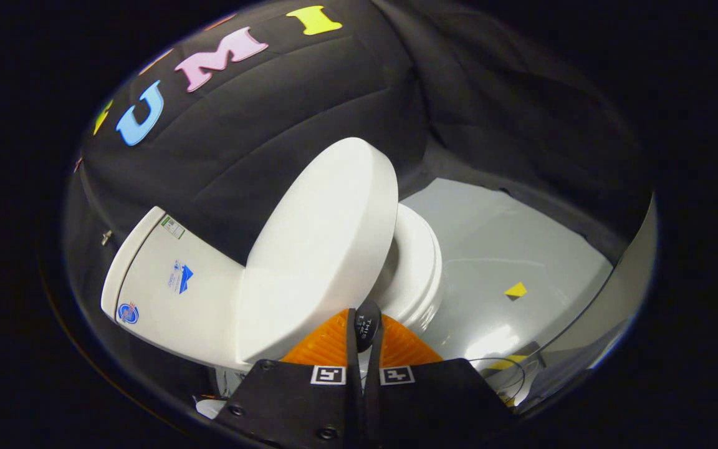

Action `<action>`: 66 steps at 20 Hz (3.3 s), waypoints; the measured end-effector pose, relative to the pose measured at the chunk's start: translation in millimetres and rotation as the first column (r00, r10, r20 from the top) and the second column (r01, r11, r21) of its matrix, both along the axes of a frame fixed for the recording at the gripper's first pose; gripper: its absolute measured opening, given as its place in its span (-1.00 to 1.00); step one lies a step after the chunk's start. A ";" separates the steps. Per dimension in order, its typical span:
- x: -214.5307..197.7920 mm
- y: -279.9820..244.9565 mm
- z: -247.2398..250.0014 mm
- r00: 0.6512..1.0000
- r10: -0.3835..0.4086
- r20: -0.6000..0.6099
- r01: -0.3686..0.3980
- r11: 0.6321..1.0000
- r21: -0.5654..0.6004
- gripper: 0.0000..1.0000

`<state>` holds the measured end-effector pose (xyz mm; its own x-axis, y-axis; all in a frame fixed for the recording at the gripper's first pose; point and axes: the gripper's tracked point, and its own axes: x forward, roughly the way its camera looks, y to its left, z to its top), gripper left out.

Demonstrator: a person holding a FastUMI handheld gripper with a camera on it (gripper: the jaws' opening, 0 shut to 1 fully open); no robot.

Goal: Open the toilet lid.

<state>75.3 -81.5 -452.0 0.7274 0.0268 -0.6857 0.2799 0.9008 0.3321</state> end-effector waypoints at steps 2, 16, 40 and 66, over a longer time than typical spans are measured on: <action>1.5 12.7 25.2 0.999 0.029 0.035 -0.027 0.999 -0.047 -0.89; 4.4 146.2 145.0 0.931 0.290 0.220 -0.225 0.933 -0.280 -0.90; -10.6 324.6 176.8 0.747 0.612 0.259 -0.487 0.770 -0.412 -0.89; -38.9 296.2 324.2 0.660 0.559 0.502 -0.394 0.827 -0.402 0.96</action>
